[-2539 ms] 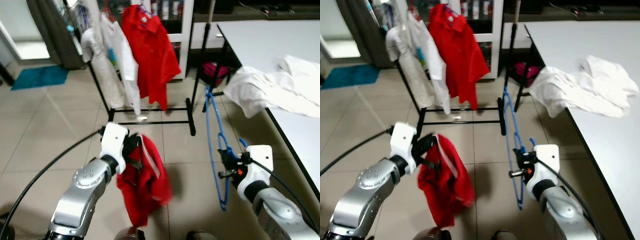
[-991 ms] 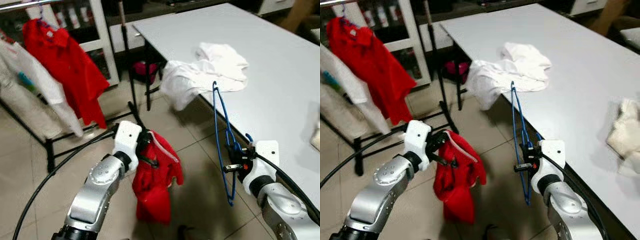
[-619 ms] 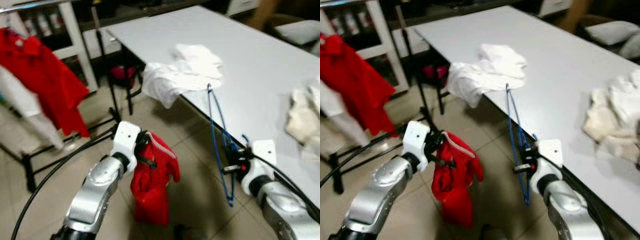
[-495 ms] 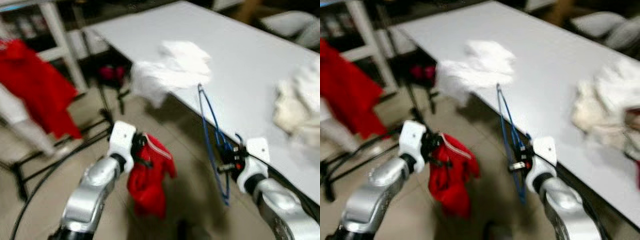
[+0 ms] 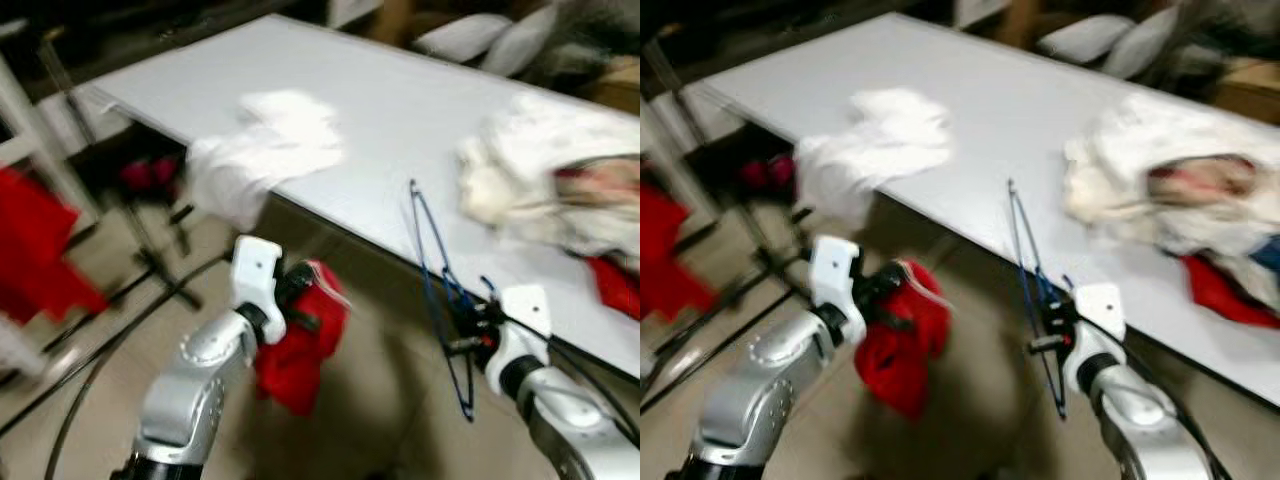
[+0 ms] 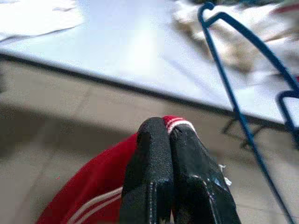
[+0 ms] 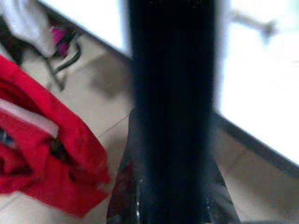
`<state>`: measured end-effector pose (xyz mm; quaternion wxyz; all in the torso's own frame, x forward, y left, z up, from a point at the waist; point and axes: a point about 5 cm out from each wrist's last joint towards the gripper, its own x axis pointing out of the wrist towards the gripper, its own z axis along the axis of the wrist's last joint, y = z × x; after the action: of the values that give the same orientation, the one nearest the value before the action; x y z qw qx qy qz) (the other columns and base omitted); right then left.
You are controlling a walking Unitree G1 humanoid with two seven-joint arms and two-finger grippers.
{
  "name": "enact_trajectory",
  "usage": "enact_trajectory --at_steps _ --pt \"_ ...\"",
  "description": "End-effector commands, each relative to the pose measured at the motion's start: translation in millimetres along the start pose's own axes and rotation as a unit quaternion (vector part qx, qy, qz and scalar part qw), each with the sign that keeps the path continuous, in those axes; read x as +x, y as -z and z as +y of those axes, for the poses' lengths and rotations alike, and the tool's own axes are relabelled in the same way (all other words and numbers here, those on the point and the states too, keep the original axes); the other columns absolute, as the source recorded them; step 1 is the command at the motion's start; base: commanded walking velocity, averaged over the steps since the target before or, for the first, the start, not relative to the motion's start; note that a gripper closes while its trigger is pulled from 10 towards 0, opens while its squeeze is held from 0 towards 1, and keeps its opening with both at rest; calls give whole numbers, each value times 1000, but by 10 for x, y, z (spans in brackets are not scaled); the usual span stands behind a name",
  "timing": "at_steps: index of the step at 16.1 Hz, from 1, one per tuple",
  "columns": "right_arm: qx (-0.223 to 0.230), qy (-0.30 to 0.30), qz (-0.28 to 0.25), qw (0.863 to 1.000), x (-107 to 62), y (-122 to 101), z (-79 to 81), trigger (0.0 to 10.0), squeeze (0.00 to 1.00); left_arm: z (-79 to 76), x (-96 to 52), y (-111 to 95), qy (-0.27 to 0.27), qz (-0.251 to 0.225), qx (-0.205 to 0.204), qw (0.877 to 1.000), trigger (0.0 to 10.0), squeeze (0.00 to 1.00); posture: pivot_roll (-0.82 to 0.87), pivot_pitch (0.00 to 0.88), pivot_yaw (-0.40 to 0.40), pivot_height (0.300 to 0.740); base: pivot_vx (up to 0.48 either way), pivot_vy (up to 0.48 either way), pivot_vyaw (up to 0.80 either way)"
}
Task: Hang hanger
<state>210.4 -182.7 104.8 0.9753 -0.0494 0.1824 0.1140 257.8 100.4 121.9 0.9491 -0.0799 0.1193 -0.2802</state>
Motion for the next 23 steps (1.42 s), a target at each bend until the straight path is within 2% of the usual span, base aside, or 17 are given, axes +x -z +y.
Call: enact_trajectory --at_steps 1,2,3,6,8,11,15,18,20,22,23 --pt "-1 -9 -9 1000 -2 -29 54 10000 0 83 -37 -23 -28 7 22 999 10000 0 40 46 48 740 0 0 -800" --pt "-2 -7 -7 1000 -7 -18 51 10000 0 128 -34 15 -50 21 52 997 10000 0 41 47 46 740 0 0 -800" --pt "-4 -6 -4 1000 -9 -6 50 10000 0 144 -46 46 -48 26 69 996 10000 0 39 48 45 740 0 0 -800" --pt "-11 -10 2 1000 -1 8 52 10000 0 153 -89 41 -57 19 67 996 10000 0 44 53 41 740 0 0 -800" --pt "-18 -15 7 1000 1 21 53 10000 0 132 -100 34 -49 7 95 994 10000 0 42 48 39 740 0 0 -800" --pt "-51 -36 16 998 -31 33 51 10000 0 131 -93 59 -47 13 82 995 10000 0 33 39 44 740 0 0 -800" --pt "-71 -69 -28 995 -102 -101 1 10000 0 120 -75 -12 -30 -9 97 995 10000 0 30 25 53 740 0 0 -800" --pt "-96 -110 -57 988 -179 -238 -63 10000 0 121 -105 -65 -8 -12 133 991 10000 0 34 26 60 740 0 0 -533" --pt "-128 -144 -57 980 -247 -284 -99 10000 0 118 -125 -113 -1 -21 136 990 10000 0 37 32 59 740 0 0 0" --pt "-141 -173 -51 973 -319 -314 -120 10000 0 134 -135 -153 -4 -27 132 991 10000 0 38 36 57 740 0 0 0" --pt "-157 -202 -40 966 -389 -341 -152 10000 0 130 -141 -192 1 -32 127 991 10000 0 40 38 56 740 0 0 0"
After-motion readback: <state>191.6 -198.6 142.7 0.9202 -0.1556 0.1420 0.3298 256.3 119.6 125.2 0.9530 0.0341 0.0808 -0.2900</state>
